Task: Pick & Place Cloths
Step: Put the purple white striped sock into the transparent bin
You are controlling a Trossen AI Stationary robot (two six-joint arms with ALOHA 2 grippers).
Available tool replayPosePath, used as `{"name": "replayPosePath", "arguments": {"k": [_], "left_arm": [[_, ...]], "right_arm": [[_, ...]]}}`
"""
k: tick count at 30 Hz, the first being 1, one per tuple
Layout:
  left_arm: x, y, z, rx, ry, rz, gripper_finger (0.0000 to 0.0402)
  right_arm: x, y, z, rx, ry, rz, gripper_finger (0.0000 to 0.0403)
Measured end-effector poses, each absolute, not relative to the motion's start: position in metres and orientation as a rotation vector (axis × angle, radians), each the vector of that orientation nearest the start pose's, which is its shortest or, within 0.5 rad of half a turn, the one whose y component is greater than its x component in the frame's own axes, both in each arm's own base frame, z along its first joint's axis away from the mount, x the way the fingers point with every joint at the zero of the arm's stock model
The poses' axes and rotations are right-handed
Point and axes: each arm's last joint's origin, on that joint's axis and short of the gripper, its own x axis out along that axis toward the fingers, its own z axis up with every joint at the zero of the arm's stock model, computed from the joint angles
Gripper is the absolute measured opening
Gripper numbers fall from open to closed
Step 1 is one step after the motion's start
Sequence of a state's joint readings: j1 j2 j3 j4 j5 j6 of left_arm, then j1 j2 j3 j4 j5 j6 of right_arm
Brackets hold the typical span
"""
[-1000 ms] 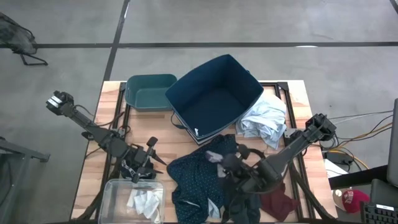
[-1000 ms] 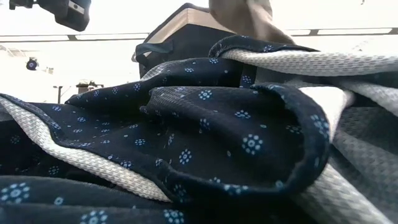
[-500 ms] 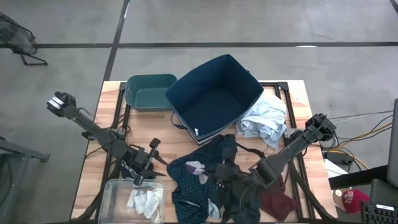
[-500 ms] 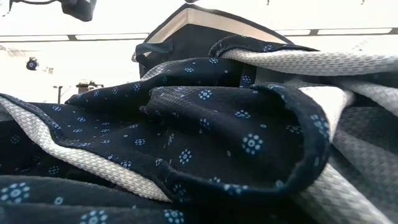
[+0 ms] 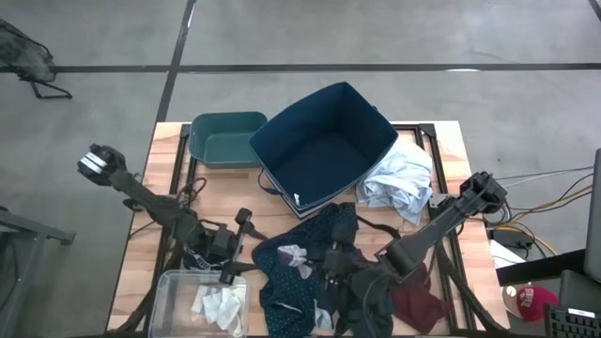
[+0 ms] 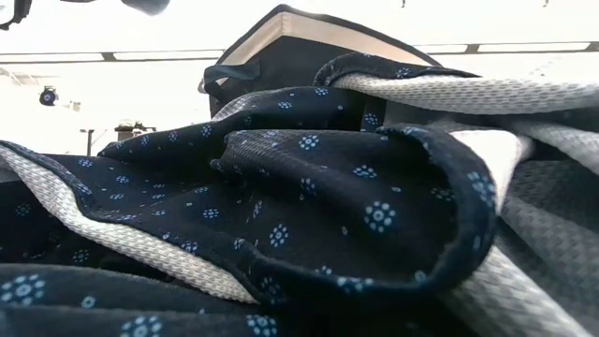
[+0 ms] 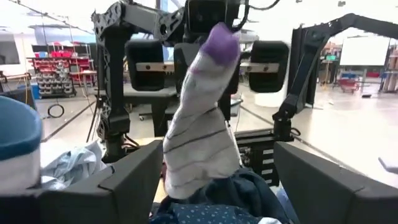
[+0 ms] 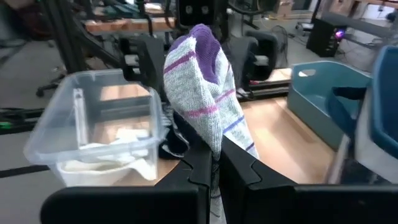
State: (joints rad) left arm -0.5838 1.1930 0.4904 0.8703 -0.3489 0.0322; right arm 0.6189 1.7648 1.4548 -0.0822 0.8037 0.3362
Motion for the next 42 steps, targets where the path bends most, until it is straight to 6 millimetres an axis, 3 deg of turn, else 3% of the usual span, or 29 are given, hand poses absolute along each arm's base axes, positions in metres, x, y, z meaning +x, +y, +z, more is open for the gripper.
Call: {"name": "replayPosePath", "arguments": {"k": [13, 23, 29, 38, 42], "left_arm": [[0.238, -0.143, 0.255, 0.002, -0.123, -0.227, 0.0307], [0.245, -0.145, 0.26, 0.016, -0.133, -0.219, 0.027], [0.246, -0.146, 0.26, 0.02, -0.125, -0.228, 0.0197], [0.246, -0.146, 0.258, 0.031, -0.118, -0.305, 0.0029], [0.245, -0.146, 0.261, 0.031, -0.111, -0.325, 0.0013]], "right_arm": [[0.353, 0.223, 0.303, 0.056, 0.223, -0.194, 0.0012], [0.354, 0.221, 0.303, 0.055, 0.223, -0.199, 0.0013], [0.355, 0.22, 0.302, 0.053, 0.226, -0.202, 0.0013], [0.354, 0.22, 0.298, 0.043, 0.236, -0.204, 0.0013], [0.354, 0.22, 0.296, 0.046, 0.24, -0.203, 0.0013]]}}
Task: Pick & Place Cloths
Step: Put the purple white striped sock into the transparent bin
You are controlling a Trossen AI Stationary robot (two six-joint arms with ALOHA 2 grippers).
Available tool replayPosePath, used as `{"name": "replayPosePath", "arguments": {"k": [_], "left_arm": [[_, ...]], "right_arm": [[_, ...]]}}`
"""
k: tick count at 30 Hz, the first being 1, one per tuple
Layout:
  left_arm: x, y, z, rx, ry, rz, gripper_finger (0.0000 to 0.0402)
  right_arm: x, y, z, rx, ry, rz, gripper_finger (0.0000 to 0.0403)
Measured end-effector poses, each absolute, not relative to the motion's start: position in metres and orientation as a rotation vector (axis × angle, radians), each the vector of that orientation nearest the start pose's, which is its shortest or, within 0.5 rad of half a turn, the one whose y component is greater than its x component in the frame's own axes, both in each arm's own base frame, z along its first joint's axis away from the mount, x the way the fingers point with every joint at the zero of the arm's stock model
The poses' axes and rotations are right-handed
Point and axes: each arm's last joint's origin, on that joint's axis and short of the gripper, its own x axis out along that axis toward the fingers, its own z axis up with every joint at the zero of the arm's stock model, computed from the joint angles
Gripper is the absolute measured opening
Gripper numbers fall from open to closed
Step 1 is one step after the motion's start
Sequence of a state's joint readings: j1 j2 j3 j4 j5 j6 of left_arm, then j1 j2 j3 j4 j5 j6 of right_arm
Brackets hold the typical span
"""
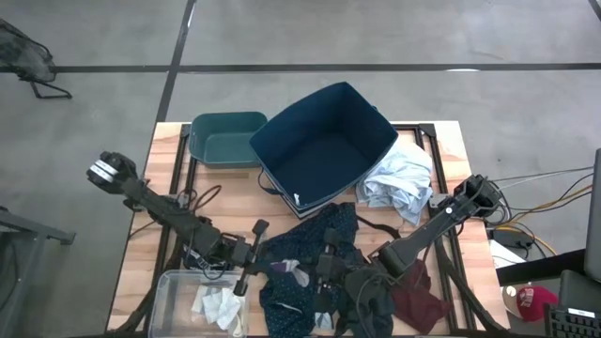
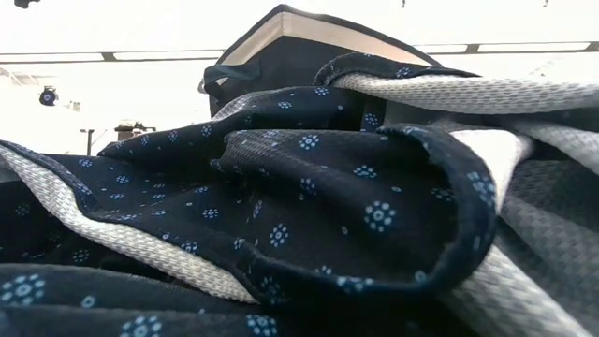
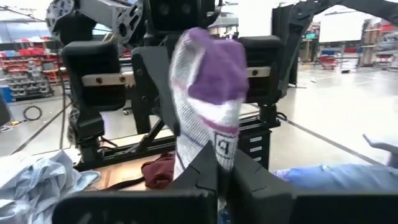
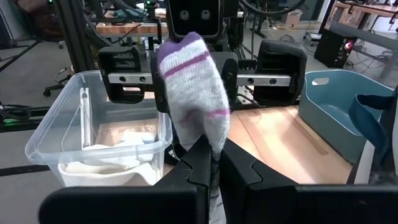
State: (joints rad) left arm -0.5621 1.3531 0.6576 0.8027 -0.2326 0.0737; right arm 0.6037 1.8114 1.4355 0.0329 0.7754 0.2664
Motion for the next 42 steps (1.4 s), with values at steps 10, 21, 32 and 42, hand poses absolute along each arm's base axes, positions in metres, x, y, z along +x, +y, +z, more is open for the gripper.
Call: {"name": "replayPosePath", "arguments": {"k": [10, 21, 32, 42], "left_arm": [[0.211, -0.134, 0.293, -0.073, 0.003, -0.474, 0.0009], [0.144, -0.108, 0.316, -0.235, 0.256, -0.907, 0.0013], [0.117, -0.098, 0.285, -0.281, 0.563, -0.905, 0.0014], [0.127, -0.121, 0.248, -0.405, 0.633, -0.931, 0.0039]], "right_arm": [[0.348, 0.226, 0.285, 0.097, 0.293, -0.155, 0.0051], [0.343, 0.223, 0.266, 0.096, 0.338, -0.169, 0.0123], [0.343, 0.223, 0.263, 0.09, 0.345, -0.17, 0.0161], [0.342, 0.223, 0.262, 0.088, 0.348, -0.171, 0.0178]]}}
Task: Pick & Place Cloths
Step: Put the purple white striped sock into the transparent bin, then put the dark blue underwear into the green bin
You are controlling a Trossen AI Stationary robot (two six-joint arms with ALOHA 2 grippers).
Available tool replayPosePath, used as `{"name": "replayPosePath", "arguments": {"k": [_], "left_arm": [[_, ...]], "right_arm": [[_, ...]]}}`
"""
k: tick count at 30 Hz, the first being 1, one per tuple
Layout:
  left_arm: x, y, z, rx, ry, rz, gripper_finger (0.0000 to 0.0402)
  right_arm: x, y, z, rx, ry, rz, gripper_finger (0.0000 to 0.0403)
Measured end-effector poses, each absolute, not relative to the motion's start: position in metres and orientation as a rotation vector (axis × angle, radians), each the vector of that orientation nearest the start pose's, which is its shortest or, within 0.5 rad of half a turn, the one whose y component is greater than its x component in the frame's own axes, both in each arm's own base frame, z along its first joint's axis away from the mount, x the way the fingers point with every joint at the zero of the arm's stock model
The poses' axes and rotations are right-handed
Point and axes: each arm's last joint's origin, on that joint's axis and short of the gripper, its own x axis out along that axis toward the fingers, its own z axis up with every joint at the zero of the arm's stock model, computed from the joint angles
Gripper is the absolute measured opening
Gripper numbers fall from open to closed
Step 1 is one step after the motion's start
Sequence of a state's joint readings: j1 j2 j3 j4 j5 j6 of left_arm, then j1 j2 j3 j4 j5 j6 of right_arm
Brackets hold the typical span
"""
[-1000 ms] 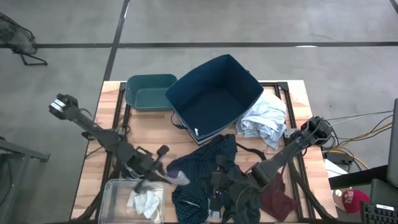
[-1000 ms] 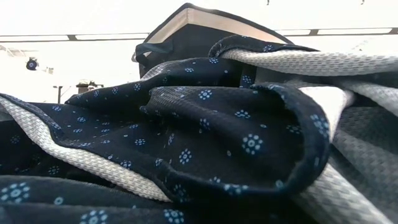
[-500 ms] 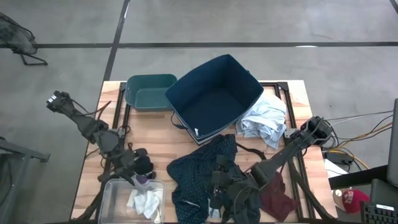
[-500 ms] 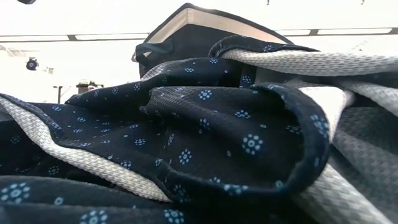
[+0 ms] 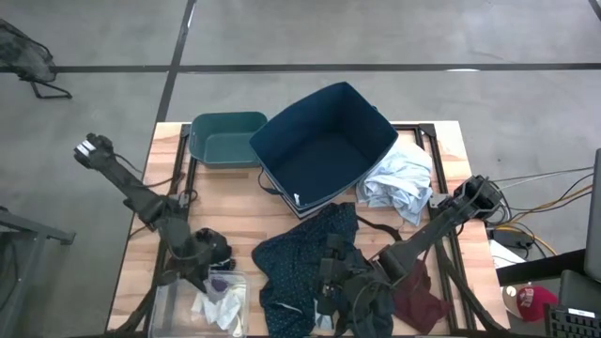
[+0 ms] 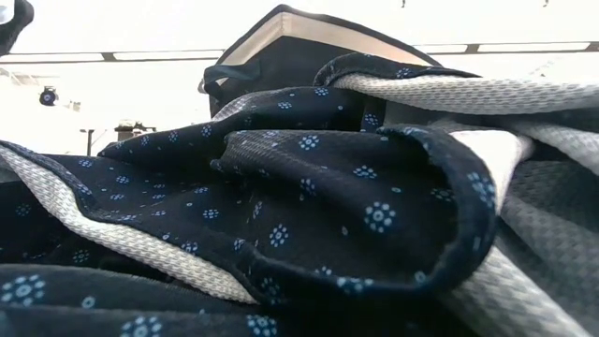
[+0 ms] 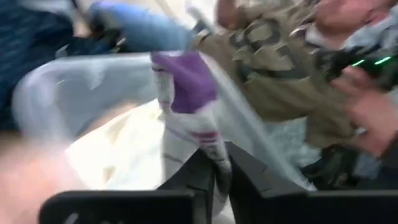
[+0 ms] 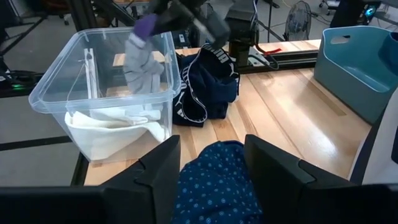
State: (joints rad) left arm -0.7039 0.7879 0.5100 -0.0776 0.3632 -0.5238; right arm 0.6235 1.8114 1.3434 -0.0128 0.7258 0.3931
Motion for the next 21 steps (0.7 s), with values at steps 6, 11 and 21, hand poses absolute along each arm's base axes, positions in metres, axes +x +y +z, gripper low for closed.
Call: {"name": "replayPosePath", "arguments": {"k": [6, 11, 21], "left_arm": [[0.128, -0.132, 0.24, -0.378, 0.613, -0.977, 0.0095], [0.131, -0.133, 0.232, -0.399, 0.683, -0.919, 0.0137], [0.128, -0.128, 0.247, -0.343, 0.566, -0.936, 0.0151]], "right_arm": [[0.343, 0.221, 0.26, 0.085, 0.348, -0.181, 0.0169], [0.342, 0.221, 0.259, 0.086, 0.35, -0.182, 0.015], [0.342, 0.22, 0.256, 0.077, 0.357, -0.184, 0.0115]]}}
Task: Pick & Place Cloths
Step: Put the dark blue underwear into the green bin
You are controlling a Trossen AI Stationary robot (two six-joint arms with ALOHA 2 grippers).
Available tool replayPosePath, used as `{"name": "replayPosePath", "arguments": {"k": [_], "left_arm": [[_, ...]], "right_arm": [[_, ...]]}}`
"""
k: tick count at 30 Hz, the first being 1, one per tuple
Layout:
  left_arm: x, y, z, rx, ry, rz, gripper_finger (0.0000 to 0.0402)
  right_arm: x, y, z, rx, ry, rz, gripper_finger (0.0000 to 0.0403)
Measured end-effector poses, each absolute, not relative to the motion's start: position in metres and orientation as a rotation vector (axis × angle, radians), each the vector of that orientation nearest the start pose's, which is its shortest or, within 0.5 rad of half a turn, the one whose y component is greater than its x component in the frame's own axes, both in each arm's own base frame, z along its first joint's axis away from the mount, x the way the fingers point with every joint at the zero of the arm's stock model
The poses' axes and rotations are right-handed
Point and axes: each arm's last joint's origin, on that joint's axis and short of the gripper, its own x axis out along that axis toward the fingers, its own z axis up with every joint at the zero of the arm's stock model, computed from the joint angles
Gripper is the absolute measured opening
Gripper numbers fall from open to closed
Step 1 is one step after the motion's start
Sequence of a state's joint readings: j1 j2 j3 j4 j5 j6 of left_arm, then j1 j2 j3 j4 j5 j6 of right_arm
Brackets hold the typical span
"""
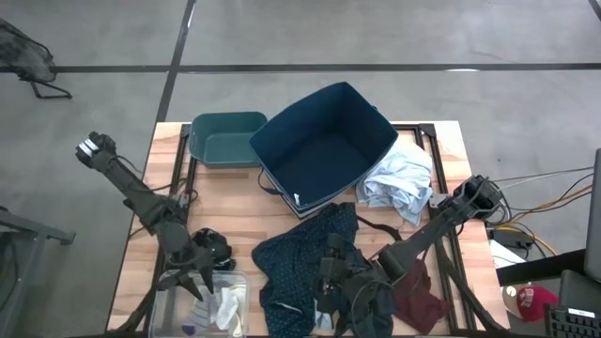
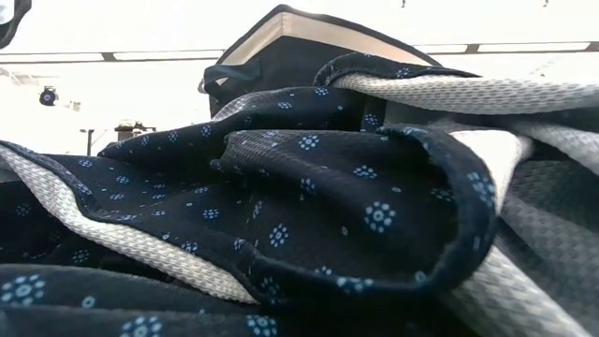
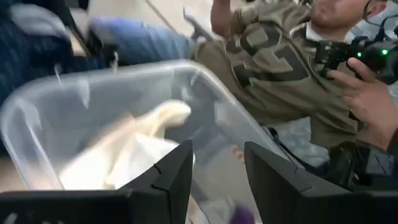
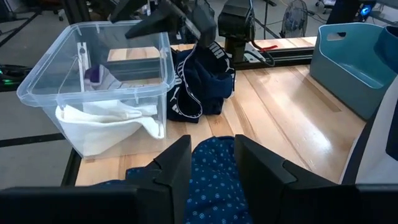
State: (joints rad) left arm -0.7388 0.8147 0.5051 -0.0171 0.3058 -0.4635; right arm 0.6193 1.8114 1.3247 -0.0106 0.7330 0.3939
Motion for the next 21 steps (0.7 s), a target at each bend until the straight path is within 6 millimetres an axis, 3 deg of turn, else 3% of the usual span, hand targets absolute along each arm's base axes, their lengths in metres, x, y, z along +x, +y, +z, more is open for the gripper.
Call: {"name": "replayPosePath", "arguments": {"k": [4, 8, 17, 21], "left_arm": [[0.129, -0.124, 0.262, -0.281, 0.46, -0.891, 0.0151], [0.132, -0.115, 0.275, -0.209, 0.418, -0.732, 0.0151], [0.123, -0.09, 0.28, -0.11, 0.684, -0.301, 0.0151], [0.112, -0.08, 0.28, -0.124, 0.846, -0.189, 0.0151]], "right_arm": [[0.342, 0.22, 0.256, 0.076, 0.358, -0.185, 0.0101], [0.342, 0.22, 0.256, 0.077, 0.357, -0.185, 0.0087], [0.341, 0.219, 0.254, 0.078, 0.362, -0.186, 0.0066], [0.34, 0.219, 0.25, 0.078, 0.37, -0.19, 0.0063]]}}
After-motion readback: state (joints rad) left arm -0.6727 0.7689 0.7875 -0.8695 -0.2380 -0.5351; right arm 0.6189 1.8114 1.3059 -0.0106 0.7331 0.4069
